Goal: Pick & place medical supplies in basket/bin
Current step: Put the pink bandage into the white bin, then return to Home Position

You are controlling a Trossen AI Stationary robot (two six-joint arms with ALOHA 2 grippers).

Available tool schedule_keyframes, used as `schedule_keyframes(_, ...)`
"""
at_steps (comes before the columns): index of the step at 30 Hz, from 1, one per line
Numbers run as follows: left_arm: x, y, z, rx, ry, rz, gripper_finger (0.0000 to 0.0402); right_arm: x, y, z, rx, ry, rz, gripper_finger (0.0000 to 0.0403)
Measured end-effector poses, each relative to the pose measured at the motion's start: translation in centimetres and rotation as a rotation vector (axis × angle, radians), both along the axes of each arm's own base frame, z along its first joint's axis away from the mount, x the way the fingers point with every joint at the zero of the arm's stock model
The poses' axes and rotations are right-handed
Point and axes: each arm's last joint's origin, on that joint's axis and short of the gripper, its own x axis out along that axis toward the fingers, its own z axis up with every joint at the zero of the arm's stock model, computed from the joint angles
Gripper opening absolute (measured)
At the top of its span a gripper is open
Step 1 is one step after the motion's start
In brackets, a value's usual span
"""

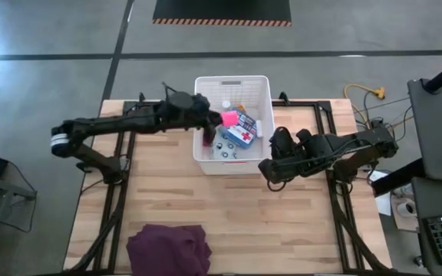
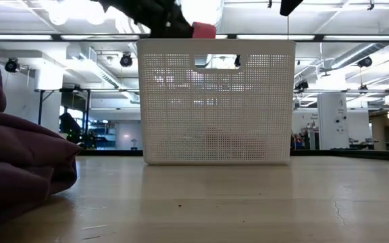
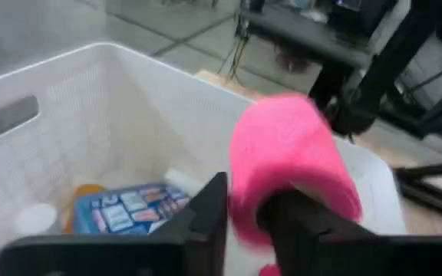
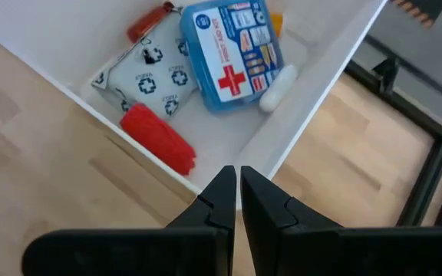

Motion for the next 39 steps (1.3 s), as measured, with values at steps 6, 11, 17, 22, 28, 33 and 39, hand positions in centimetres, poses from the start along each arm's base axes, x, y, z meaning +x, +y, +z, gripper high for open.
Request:
schedule_keyframes(6, 1.7, 0.7, 1.2, -0.004, 0.374, 0.103, 0.0163, -0.1, 0.3, -0.1, 0.01, -0.007, -0.008, 0.0013)
schedule_keyframes(11, -1.0, -0.1, 7.9, 0.071, 0.361, 0.115, 0.0235, -0.1, 0.5, -0.1, -0.024, 0.033, 0.064, 0.0013)
schedule_keyframes(17, -8.6, -3.6, 13.9, 0.127, 0.213, 0.053, 0.0265, 0.1, 1.0, 1.2, -0.053, -0.051, 0.235, 0.0013)
schedule_keyframes(22, -14.1, -7.0, 10.1, 0.03, -0.072, -0.017, 0.0259, -4.9, 1.3, 0.0, -0.099, -0.127, 0.252, 0.0013)
schedule_keyframes(28, -18.1, -8.2, 2.6, -0.03, -0.493, -0.066, 0.0253, -9.0, -0.6, -1.2, 0.114, -0.482, 0.257, 0.0013)
schedule_keyframes(33, -21.9, -8.7, -2.5, -0.123, -0.761, -0.245, 0.0253, -12.0, -1.5, -0.7, 0.19, -0.72, 0.108, 0.0013)
schedule_keyframes(39, -22.5, -8.9, -8.7, -0.163, -0.848, -0.336, 0.0253, -13.4, -1.1, -3.1, 0.221, -0.697, 0.16, 0.0013)
